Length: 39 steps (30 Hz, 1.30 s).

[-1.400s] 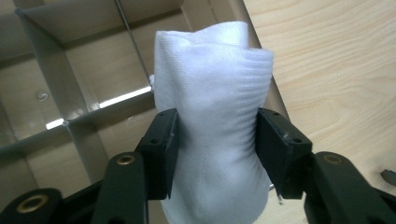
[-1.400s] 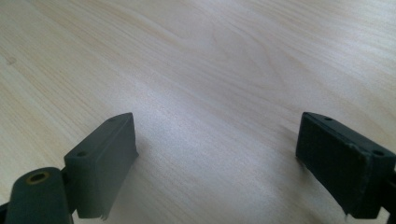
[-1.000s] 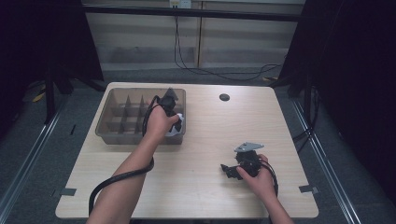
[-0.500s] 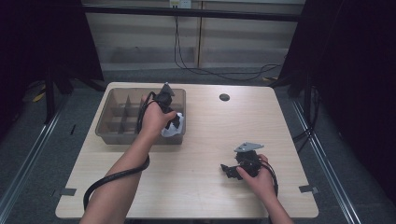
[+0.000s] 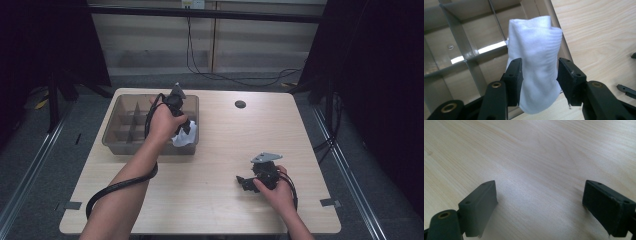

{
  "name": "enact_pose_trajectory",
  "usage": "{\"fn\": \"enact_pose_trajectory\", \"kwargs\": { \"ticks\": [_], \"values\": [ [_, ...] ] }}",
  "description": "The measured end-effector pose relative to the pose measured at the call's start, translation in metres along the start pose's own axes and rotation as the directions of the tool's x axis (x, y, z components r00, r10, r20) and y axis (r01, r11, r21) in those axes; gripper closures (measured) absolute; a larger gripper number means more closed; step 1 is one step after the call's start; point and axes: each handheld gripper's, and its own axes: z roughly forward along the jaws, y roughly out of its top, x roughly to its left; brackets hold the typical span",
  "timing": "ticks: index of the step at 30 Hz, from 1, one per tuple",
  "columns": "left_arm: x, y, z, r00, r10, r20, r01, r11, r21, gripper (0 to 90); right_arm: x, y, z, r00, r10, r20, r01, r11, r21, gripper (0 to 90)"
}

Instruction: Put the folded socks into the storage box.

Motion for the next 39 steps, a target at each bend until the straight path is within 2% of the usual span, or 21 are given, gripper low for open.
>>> {"fn": "enact_pose_trajectory", "kwargs": {
  "ticks": [5,8,11,13,19,24,28,34,39],
  "values": [
    [-0.002,0.003,-0.001,1.0000,-0.001,-0.006,0.001,1.0000,-0.002,60.6,0.000,0.000,0.000,1.0000,-0.002,-0.004,0.002,1.000,-0.002,11.9],
    [-0.004,0.005,0.000,1.0000,0.009,-0.003,-0.009,1.0000,-0.003,67.2,0.000,0.000,0.000,1.0000,0.000,-0.001,0.000,1.000,0.000,11.9],
    [-0.005,0.006,0.000,0.9995,0.026,-0.018,-0.026,0.9996,-0.009,77.0,0.000,0.000,0.000,1.0000,-0.002,-0.003,0.002,1.000,-0.002,11.9],
    [-0.006,0.007,0.001,0.9997,0.021,-0.016,-0.021,0.9998,-0.004,81.4,0.000,0.000,0.000,1.0000,-0.002,-0.003,0.002,1.000,-0.002,11.9],
    [-0.007,0.009,0.007,0.9994,0.024,-0.025,-0.024,0.9997,-0.005,89.8,0.000,0.000,0.000,1.0000,-0.003,-0.004,0.003,1.000,0.000,11.9],
    [-0.009,0.009,0.014,0.9992,0.023,-0.034,-0.023,0.9997,0.003,90.0,0.000,0.000,0.000,1.0000,-0.001,-0.004,0.001,1.000,0.002,11.8],
    [-0.008,0.007,0.023,0.9986,0.036,-0.039,-0.035,0.9988,0.035,90.0,0.000,0.000,0.000,1.0000,-0.001,-0.005,0.001,1.000,0.003,11.8],
    [-0.004,0.001,0.043,0.9998,0.005,-0.019,-0.004,0.9975,0.070,90.0,0.000,0.001,0.000,1.0000,-0.001,-0.005,0.001,1.000,0.004,11.9],
    [-0.003,0.000,0.051,0.9997,0.012,-0.021,-0.010,0.9948,0.101,90.0,0.000,0.001,0.000,1.0000,0.002,-0.005,-0.002,1.000,0.006,11.9]
  ]
}}
